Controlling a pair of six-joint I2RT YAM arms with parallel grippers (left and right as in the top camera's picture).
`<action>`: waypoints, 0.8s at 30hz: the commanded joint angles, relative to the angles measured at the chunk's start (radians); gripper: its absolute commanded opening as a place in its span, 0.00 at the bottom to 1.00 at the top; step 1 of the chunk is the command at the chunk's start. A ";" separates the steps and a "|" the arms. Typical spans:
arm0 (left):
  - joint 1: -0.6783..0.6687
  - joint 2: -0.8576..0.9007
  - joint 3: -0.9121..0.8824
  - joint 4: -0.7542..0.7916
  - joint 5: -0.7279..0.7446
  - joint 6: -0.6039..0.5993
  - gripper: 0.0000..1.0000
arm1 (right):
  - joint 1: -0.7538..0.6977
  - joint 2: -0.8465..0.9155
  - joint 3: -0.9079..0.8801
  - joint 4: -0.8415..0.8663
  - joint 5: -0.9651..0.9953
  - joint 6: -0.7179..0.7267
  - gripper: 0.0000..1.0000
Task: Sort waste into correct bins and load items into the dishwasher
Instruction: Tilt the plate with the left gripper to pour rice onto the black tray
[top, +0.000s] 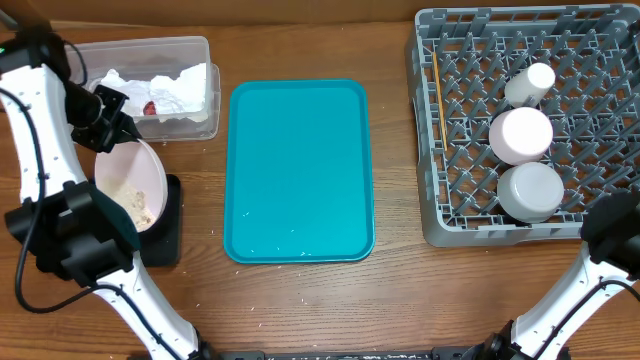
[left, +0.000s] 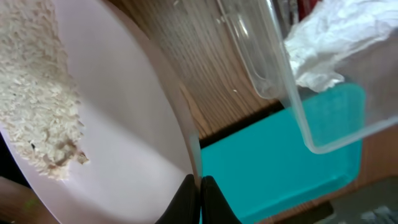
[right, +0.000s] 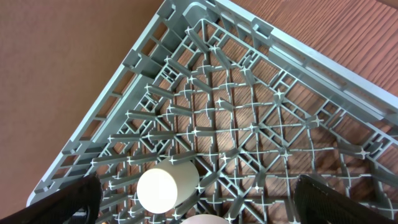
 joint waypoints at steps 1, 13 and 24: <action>0.042 -0.031 0.021 -0.010 0.156 0.096 0.04 | -0.001 -0.034 0.026 0.005 -0.005 0.005 1.00; 0.200 -0.031 0.021 -0.071 0.390 0.231 0.04 | -0.001 -0.034 0.026 0.005 -0.005 0.005 1.00; 0.279 -0.031 0.021 -0.079 0.608 0.359 0.04 | -0.001 -0.034 0.026 0.005 -0.005 0.005 1.00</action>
